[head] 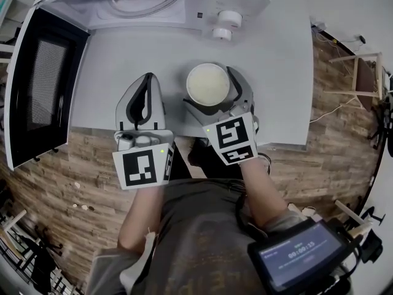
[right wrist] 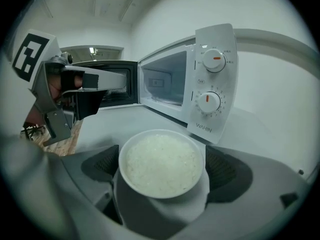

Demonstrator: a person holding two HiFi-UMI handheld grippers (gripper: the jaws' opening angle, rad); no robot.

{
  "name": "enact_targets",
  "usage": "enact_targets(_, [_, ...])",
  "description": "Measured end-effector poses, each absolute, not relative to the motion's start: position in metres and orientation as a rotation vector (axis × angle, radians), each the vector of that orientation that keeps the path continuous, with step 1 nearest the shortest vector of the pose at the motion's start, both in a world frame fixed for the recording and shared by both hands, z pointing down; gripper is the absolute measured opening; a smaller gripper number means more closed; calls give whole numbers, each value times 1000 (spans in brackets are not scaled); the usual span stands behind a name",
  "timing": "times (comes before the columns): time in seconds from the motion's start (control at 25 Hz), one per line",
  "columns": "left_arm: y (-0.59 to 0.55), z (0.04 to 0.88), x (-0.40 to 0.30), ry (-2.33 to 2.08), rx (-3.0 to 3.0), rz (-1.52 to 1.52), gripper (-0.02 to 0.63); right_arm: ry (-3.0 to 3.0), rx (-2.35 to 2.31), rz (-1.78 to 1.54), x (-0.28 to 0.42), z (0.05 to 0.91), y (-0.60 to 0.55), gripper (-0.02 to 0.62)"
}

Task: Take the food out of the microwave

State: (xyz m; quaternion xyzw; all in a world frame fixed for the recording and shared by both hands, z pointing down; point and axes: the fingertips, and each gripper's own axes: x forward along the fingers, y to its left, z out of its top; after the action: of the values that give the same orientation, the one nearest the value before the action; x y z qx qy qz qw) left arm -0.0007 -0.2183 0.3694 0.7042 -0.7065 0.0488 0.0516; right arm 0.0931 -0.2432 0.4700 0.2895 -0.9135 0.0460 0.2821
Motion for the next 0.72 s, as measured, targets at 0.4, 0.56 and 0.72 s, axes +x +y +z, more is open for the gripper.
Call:
enact_targets(0.4, [-198,324,8,-2153,2143,213,8,-2487,868,200,121,406,-233,537])
enact_targets(0.56, [-196,305,14,-2136,2198,207,8,-2579,948,204,115,363,-235,535])
enact_targets(0.72, [-189,290,16,-2128,2264,174,8,-2720,1025,188,102,325,-226,472])
